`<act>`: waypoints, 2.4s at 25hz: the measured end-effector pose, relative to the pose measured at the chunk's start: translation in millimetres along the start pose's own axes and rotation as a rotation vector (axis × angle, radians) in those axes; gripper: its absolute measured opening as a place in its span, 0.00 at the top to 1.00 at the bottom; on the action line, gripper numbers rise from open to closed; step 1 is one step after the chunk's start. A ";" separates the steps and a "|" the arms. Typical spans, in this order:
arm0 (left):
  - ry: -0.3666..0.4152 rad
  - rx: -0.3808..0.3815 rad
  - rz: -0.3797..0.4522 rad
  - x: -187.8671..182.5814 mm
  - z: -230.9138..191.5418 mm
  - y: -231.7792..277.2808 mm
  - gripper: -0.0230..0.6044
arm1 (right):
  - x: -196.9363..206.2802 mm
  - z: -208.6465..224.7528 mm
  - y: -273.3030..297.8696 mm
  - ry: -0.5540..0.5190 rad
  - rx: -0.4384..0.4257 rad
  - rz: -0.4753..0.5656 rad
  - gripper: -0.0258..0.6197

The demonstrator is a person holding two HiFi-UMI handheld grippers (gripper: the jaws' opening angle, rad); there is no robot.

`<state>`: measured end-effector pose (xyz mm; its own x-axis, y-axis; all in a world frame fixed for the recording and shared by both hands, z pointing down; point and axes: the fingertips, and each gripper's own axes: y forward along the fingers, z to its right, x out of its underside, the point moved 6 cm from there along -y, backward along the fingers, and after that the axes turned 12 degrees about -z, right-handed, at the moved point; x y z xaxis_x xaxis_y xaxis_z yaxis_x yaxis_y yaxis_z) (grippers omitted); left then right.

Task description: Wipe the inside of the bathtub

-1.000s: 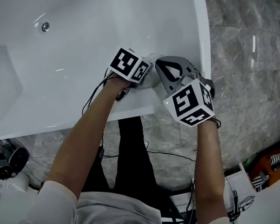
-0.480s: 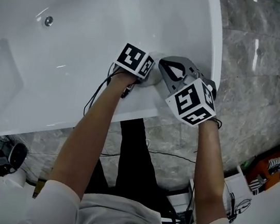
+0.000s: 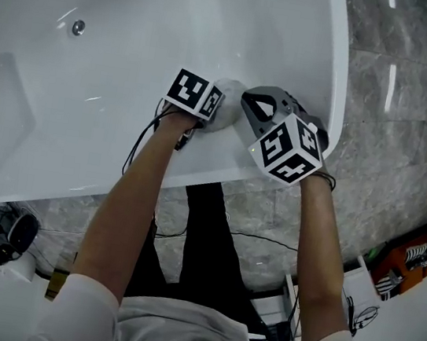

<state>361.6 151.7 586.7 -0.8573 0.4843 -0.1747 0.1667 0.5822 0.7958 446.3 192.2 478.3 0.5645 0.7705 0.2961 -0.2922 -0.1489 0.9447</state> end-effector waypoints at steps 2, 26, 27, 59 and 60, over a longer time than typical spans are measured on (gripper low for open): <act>-0.013 -0.002 0.001 4.2 -7.0 -1.0 0.81 | -3.8 -1.9 7.1 -0.014 -0.016 -0.006 0.93; -0.133 -0.067 0.017 124.3 -129.0 -58.2 0.81 | -114.5 -75.9 61.4 -0.157 -0.088 -0.026 0.93; -0.137 -0.065 0.020 130.2 -133.3 -60.8 0.81 | -119.4 -80.1 62.8 -0.162 -0.091 -0.027 0.93; -0.281 -0.092 0.086 293.6 -298.1 -131.9 0.81 | -267.0 -194.7 152.2 -0.357 -0.185 -0.055 0.93; -0.281 -0.090 0.080 295.9 -301.7 -133.1 0.81 | -269.9 -195.9 154.4 -0.360 -0.187 -0.057 0.93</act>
<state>-61.3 20.5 604.1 -0.6727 0.6954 -0.2529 0.1741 0.4809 0.8593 97.7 82.7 516.6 0.8084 0.5028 0.3062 -0.3694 0.0283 0.9288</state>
